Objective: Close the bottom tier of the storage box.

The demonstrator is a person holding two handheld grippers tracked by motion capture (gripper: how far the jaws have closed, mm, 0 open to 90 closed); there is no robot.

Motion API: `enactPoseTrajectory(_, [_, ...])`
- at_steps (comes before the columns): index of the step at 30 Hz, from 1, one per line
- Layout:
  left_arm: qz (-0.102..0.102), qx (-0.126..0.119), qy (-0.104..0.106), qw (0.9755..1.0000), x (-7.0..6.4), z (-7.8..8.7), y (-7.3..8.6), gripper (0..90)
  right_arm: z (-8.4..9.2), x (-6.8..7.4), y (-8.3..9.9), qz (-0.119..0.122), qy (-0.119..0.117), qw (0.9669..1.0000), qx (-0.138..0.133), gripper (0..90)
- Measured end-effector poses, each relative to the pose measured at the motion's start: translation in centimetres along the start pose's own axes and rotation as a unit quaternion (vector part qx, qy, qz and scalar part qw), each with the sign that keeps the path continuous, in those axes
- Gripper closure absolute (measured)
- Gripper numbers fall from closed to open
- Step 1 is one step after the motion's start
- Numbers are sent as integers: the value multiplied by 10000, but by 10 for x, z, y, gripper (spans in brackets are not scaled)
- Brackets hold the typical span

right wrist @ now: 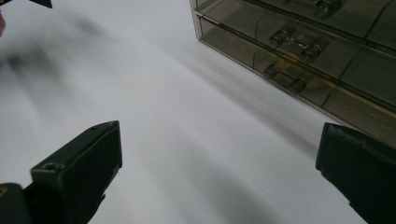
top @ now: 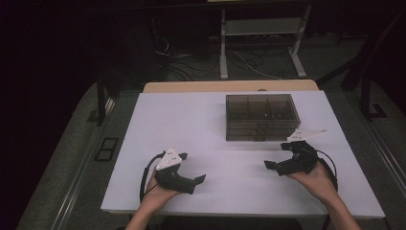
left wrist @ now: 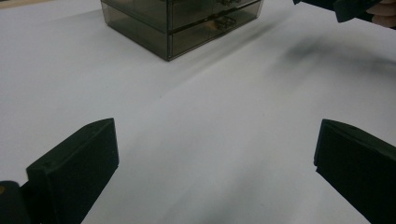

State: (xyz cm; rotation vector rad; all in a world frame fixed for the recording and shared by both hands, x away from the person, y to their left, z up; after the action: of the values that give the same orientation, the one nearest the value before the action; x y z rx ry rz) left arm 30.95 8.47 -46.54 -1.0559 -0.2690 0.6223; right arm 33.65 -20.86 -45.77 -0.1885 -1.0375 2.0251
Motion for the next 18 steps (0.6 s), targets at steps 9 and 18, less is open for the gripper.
enactPoseTrajectory(9, [0, 3, 2, 10000, 0, 0, 0, 0, 11, -1, 7, -70, 13, 10000, -65, 0])
enactPoseTrajectory(18, [-12, 18, 4, 10000, 0, 1, 0, 0, 15, -4, 13, -202, 30, 9997, -156, 0])
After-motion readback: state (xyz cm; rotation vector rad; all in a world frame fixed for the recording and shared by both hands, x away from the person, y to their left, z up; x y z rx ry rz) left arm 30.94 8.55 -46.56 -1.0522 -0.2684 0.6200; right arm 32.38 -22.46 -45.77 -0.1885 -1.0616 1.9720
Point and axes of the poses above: each handheld gripper's, and its own axes: z roughly backward along the jaws, y roughly out of its underside, x roughly to its left, the point moved 8 cm from there along -z, roughly forward along the jaws, and after that the axes turned 2 degrees about -z, right-handed, at the moved point
